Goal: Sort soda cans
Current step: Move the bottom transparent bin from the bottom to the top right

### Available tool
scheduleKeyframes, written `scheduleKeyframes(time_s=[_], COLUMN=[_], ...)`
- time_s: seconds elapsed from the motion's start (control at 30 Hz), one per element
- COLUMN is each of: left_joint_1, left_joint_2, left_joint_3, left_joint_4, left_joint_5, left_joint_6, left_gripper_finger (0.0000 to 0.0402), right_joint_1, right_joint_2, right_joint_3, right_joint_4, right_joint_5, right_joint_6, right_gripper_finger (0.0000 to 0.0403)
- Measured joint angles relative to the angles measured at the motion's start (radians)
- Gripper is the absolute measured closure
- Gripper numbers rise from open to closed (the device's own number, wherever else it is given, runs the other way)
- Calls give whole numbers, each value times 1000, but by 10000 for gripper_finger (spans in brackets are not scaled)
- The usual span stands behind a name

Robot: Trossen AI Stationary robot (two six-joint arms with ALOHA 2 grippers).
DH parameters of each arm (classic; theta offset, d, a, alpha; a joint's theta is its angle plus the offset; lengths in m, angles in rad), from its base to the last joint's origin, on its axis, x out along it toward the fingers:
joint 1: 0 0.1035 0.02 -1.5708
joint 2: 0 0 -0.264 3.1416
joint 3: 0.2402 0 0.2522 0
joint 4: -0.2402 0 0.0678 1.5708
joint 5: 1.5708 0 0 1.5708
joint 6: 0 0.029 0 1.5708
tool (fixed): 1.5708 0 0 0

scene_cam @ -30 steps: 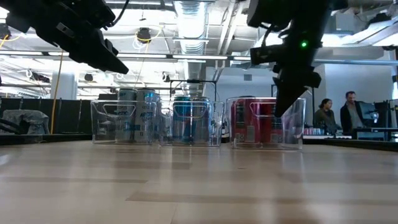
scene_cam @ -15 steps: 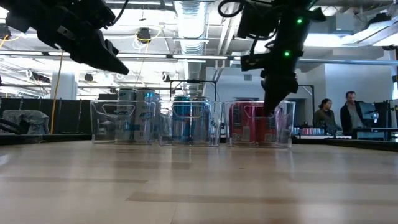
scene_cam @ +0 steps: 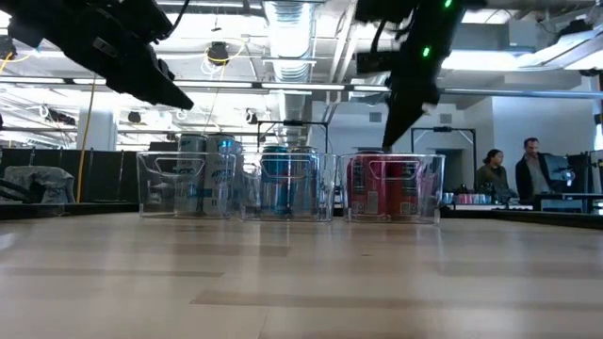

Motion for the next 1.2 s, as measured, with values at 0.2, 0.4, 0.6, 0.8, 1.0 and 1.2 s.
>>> scheduleKeyframes(time_s=[0.2, 0.4, 0.6, 0.8, 1.0, 1.2], left_joint_1=[7, 7, 7, 7, 7, 4], left_joint_2=[-139, -281, -389, -427, -428, -428], left_joint_3=[0, 0, 0, 0, 0, 0], left_joint_4=[-94, -163, -251, -303, -285, -339], left_joint_5=[-6, -33, -80, -83, -88, -88], left_joint_6=[-6, -12, -34, -60, -60, -109], left_gripper_finger=[402, 402, 401, 402, 402, 401], right_joint_1=[47, 23, -122, -387, -684, -867], right_joint_2=[-139, -325, -411, -449, -409, -300], right_joint_3=[7, 7, 2, -145, -269, -272], right_joint_4=[3, -46, -326, -300, 77, 166], right_joint_5=[14, 126, 222, 97, -212, -325], right_joint_6=[41, 131, 349, 471, 339, 331], right_gripper_finger=[403, 403, 403, 403, 403, 403])
